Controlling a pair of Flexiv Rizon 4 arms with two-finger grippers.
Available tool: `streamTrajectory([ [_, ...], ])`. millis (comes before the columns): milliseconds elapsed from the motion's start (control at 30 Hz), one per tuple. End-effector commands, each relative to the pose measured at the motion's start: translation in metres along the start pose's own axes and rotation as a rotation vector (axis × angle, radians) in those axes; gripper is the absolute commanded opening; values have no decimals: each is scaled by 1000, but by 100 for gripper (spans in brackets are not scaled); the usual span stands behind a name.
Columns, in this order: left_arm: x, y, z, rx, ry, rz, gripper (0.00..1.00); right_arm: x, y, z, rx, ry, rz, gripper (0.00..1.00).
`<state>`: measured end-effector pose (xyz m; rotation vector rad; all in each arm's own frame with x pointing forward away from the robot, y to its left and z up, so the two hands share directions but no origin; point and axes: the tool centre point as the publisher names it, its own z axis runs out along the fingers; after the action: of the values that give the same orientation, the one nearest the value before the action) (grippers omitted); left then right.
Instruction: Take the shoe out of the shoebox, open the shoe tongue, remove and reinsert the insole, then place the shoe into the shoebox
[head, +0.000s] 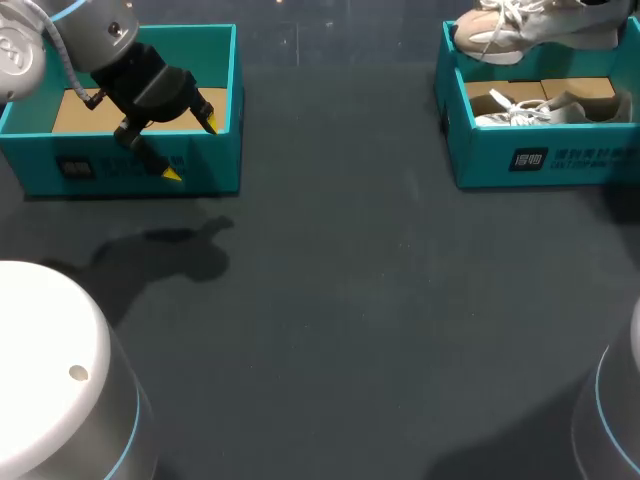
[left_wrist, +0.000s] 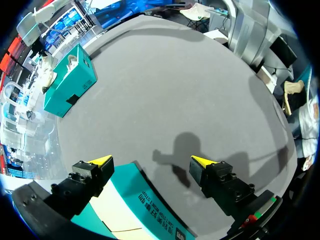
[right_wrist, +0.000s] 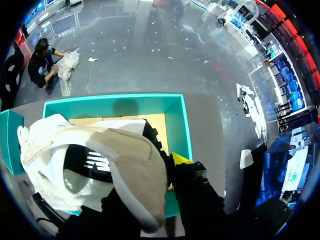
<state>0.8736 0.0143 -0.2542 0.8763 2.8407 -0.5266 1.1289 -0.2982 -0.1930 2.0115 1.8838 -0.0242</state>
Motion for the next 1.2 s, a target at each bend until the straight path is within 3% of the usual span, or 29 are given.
streamTrajectory([
  [33,1,0,0,-2,0,0,100,-1,0,1,1,7,0,0],
  [367,1,0,0,-2,0,0,100,-17,3,20,8,-16,24,0],
  [933,1,0,0,-2,0,0,100,-19,2,53,58,-42,44,0],
  [1200,1,0,0,-2,0,0,100,-20,2,54,54,-17,54,0],
])
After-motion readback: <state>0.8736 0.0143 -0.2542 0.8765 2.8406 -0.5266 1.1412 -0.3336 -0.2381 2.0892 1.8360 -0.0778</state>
